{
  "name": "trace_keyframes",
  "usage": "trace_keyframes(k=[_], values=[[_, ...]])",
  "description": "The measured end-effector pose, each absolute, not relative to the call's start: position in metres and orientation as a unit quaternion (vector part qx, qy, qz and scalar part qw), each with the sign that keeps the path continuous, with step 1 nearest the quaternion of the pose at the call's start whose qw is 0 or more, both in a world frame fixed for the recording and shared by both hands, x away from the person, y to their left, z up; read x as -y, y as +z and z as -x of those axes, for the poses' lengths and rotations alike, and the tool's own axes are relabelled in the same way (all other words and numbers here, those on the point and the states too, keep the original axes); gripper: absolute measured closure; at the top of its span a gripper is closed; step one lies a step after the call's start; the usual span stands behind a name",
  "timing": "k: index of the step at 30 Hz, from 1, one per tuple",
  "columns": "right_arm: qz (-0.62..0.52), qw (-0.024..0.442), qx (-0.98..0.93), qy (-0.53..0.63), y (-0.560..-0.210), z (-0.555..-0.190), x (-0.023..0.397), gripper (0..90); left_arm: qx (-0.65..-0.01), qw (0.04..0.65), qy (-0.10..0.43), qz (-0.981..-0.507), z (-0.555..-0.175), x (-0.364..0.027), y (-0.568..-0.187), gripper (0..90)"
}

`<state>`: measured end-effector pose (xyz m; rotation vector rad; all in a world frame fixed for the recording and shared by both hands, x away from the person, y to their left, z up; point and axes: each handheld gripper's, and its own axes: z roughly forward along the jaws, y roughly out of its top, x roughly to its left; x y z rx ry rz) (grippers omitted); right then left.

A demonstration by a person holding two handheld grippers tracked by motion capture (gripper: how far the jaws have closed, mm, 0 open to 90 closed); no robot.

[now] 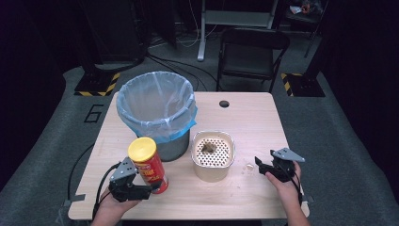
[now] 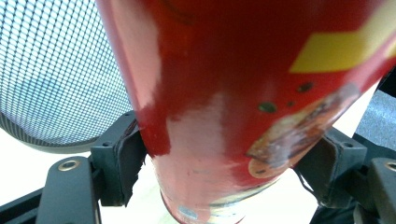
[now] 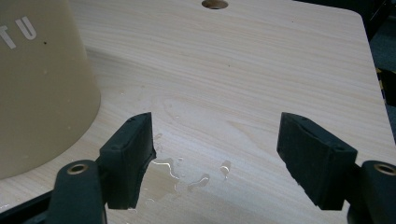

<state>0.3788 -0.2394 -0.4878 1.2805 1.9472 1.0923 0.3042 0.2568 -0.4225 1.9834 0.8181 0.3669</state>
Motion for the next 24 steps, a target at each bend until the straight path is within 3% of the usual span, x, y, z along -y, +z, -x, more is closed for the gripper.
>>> trace_keyframes(k=[12,24], values=[[-0.481,0.278,-0.727,0.404,-0.488,-0.379,0.239,26.7,-0.314,0.459,0.147,-0.818,-0.294,-0.246,-0.387,23.7],[-0.48,0.279,-0.727,0.405,-0.489,-0.379,0.241,26.7,-0.295,0.459,0.143,-0.826,-0.295,-0.234,-0.327,23.6]])
